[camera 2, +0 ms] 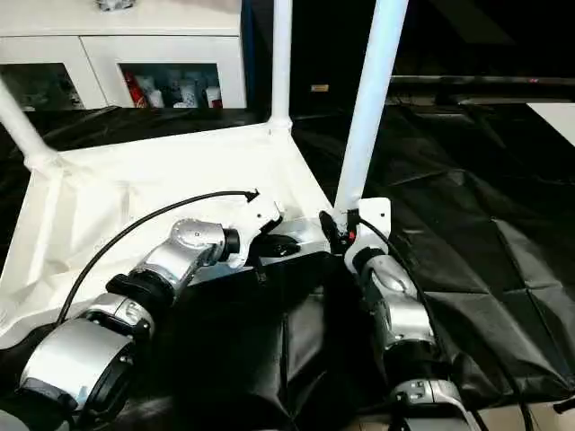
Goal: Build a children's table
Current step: Rotate leg to tighten
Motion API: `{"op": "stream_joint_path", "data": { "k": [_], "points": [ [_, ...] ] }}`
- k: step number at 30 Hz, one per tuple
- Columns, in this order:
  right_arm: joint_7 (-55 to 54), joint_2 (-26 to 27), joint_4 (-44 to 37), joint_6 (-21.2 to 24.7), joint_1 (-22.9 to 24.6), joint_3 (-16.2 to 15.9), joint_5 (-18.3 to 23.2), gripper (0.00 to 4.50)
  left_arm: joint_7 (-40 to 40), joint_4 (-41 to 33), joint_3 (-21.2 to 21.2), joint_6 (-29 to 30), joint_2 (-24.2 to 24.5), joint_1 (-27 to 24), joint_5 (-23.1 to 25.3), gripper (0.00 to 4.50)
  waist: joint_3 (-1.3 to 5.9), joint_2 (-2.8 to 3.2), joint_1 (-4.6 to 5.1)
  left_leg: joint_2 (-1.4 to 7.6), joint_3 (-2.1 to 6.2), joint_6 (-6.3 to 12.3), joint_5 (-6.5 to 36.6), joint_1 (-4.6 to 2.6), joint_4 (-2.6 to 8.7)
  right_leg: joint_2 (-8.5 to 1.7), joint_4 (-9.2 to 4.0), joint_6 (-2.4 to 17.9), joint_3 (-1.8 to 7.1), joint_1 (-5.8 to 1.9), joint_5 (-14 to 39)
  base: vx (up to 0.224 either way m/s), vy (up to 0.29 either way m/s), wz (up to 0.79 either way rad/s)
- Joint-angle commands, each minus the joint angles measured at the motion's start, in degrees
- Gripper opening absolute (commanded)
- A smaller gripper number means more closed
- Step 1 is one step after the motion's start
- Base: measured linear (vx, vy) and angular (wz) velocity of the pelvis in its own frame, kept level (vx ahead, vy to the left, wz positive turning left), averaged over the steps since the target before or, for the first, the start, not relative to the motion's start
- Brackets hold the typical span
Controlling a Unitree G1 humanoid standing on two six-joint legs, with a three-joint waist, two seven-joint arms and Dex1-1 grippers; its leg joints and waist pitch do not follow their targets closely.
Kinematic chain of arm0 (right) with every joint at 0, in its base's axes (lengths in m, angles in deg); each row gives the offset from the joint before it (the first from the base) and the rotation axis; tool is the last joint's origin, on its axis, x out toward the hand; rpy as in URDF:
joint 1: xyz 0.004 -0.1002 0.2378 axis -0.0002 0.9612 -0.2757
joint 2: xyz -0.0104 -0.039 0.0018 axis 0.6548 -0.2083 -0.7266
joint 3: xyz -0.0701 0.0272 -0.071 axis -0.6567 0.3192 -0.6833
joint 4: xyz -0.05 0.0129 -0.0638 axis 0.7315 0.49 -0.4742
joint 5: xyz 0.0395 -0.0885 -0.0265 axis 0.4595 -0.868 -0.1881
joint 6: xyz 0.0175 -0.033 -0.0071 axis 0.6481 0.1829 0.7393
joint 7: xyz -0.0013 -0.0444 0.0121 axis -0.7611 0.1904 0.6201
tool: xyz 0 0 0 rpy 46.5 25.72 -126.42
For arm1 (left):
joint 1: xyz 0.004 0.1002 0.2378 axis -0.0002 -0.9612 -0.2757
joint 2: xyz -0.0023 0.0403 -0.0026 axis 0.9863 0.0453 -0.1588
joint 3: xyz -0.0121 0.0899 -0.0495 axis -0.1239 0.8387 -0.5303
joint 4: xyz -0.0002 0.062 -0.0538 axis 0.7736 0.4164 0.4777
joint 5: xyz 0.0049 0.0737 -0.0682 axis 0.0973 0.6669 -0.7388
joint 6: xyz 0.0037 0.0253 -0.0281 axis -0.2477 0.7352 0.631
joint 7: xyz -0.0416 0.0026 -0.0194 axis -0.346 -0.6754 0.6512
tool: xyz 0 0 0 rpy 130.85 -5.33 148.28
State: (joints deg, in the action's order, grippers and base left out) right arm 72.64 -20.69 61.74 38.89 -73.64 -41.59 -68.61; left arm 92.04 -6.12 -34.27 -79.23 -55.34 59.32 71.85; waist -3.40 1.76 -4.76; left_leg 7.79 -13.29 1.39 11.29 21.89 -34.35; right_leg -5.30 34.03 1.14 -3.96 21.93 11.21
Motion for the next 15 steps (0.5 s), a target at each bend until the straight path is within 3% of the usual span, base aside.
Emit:
{"op": "stream_joint_path", "data": {
  "k": [1, 2, 3, 4, 5, 6, 7, 8, 10, 11, 14, 15],
  "points": [
    [4.5, 1.24, 1.24, 1.11, 1.42, -3.5, -0.21, 3.57, -0.22, -0.58, -0.31, -2.7, -1.01, 0.97, -0.94, 0.0, 3.51, -0.95, 0.29, 6.35, 3.74, 0.97, 14.48, -1.73, 4.87, -6.17, -4.67, 12.8, 3.56, -1.49, 12.21, 0.0, 0.0, 0.0],
    [5.16, 0.65, 0.68, 0.79, 1.46, -3.78, -0.18, 3.57, -0.21, -0.44, -0.26, -2.92, -0.91, 0.91, -0.97, 0.0, 3.52, -1.28, 0.33, 6.34, 3.65, 1.16, 14.14, -1.68, 4.84, -6.12, -4.71, 12.71, 3.54, -1.53, 12.42, 0.0, 0.0, 0.0],
    [6.88, -0.03, -0.29, 1.14, 1.64, -3.82, 0.56, 3.65, 0.0, -0.39, -0.16, -3.28, -0.74, 0.82, -0.96, 0.0, 3.46, -1.08, 0.22, 6.38, 3.71, 1.46, 13.9, -1.7, 4.84, -6.09, -4.71, 12.65, 3.51, -1.49, 13.04, 0.0, 0.0, 0.0],
    [9.37, -0.98, -1.69, 1.84, 2.07, -3.78, 1.69, 3.65, 0.18, -0.41, -0.09, -3.6, -0.59, 0.71, -0.96, 0.0, 3.44, -1.47, 0.28, 6.41, 3.68, 1.7, 13.8, -1.63, 4.85, -6.04, -4.73, 12.53, 3.48, -1.53, 13.33, 0.0, 0.0, 0.0],
    [16.83, -4.63, -6.51, 3.64, 4.11, -4.23, 4.42, 3.65, 0.54, -0.57, -0.13, -3.69, -0.11, 0.41, -0.9, 0.0, 3.53, -1.21, 0.02, 6.53, 3.68, 2.08, 13.29, -1.78, 4.77, -6.08, -4.65, 12.5, 3.51, -1.56, 13.12, 0.0, 0.0, 0.0],
    [16.83, -4.63, -6.51, 3.64, 4.11, -4.23, 4.42, 3.65, 0.54, -0.57, -0.13, -3.69, -0.11, 0.41, -0.9, 0.0, 3.42, -1.3, -0.17, 6.5, 3.6, 2.64, 13.03, -1.84, 4.77, -5.89, -4.78, 12.19, 3.47, -1.75, 12.64, 0.0, 0.0, 0.0],
    [23.86, -9.35, -10.68, 4.94, 6.71, -4.62, 6.48, 3.65, 0.89, -0.8, -0.25, -3.77, 0.26, 0.06, -0.86, 0.0, 3.51, -1.81, -0.39, 6.62, 3.42, 3.55, 12.44, -1.77, 4.68, -5.78, -4.44, 12.55, 3.48, -1.7, 10.84, 0.0, 0.0, 0.0],
    [27.8, -12.41, -12.53, 5.73, 8.33, -4.5, 7.52, 3.65, 1.17, -0.82, -0.35, -4.09, 0.39, -0.16, -0.84, 0.0, 3.51, -1.75, -0.58, 6.61, 3.56, 4.21, 11.57, -1.36, 4.61, -5.88, -4.22, 12.45, 3.38, -2.17, 10.13, 0.0, 0.0, 0.0],
    [31.64, -15.44, -14.23, 6.51, 9.93, -4.28, 8.49, 3.65, 1.46, -0.79, -0.47, -4.46, 0.5, -0.36, -0.83, 0.0, 3.44, -1.75, -0.82, 6.81, 3.65, 5.69, 10.62, -1.0, 4.51, -5.89, -4.01, 12.19, 3.23, -2.29, 9.15, 0.0, 0.0, 0.0],
    [35.42, -18.54, -14.98, 6.74, 11.5, -3.43, 9.11, 3.65, 1.15, -0.7, -0.77, -4.64, 0.57, -0.56, -1.06, 0.0, 3.55, -1.52, -0.8, 6.63, 3.62, 5.85, 10.83, -0.95, 4.36, -6.04, -4.16, 12.36, 3.11, -2.03, 10.42, 0.0, 0.0, 0.0],
    [39.56, -22.73, -15.59, 8.32, 13.06, -0.47, 11.08, 3.65, 2.26, -1.07, -0.38, -4.99, 1.1, -1.43, -1.14, 0.0, 3.47, -2.19, -0.71, 6.33, 3.55, 6.51, 10.61, -0.79, 4.01, -6.07, -4.78, 12.22, 2.97, -2.17, 13.76, 0.0, 0.0, 0.0],
    [40.36, -23.61, -16.08, 8.95, 13.37, 0.33, 11.79, 3.65, 2.66, -1.29, -0.12, -5.17, 1.32, -1.78, -1.05, 0.0, 3.44, -2.14, -0.79, 6.4, 3.62, 6.57, 10.17, -0.8, 4.02, -5.95, -4.71, 12.28, 2.93, -2.06, 14.2, 0.0, 0.0, 0.0]
  ]
}}
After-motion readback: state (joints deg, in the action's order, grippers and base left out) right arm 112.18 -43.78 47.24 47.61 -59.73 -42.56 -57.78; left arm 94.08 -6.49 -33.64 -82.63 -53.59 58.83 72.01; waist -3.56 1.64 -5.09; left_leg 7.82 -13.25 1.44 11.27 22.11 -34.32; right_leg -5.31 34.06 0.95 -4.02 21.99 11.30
